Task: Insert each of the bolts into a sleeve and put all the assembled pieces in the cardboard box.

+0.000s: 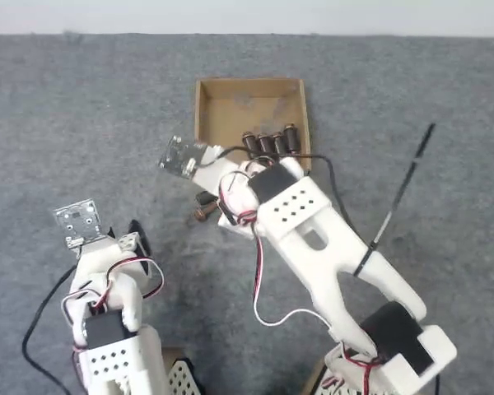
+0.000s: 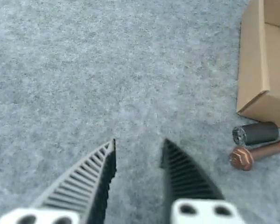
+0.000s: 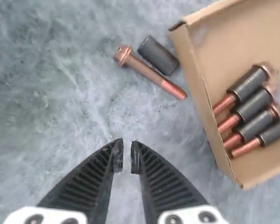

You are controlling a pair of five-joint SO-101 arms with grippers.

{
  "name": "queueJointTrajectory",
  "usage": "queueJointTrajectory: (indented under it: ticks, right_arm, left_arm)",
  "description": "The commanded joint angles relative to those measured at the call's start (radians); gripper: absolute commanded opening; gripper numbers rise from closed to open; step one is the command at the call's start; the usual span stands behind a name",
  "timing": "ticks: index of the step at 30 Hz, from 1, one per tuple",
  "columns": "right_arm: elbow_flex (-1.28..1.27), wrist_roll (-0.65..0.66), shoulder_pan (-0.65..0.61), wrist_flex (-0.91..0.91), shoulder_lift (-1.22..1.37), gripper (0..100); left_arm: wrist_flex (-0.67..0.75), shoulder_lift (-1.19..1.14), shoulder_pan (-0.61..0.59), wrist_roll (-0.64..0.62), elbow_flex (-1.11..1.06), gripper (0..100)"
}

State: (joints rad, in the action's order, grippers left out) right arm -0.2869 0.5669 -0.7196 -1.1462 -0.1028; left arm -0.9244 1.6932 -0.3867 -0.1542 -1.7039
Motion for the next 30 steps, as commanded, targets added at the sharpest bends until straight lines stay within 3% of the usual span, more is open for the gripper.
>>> queueJointTrajectory:
  ticks: [1,10,23,30]
  right_arm:
    - [-0.044,0.077,-0.028,0.091,-0.061,0.9]
    - [-0.219,0.155,-0.099,0.351,-0.059,5.0]
    - [-0.221,0.157,-0.081,0.420,-0.058,8.4]
    - [-0.221,0.157,-0.076,0.421,-0.058,8.4]
  left_arm:
    - [0.048,0.011,-0.006,0.080,0.012,2]
    - [0.078,0.009,-0.044,0.025,0.012,6]
    - [0.071,-0.002,-0.044,0.037,0.027,6]
    - [0.212,-0.370,-0.051,0.064,0.139,6]
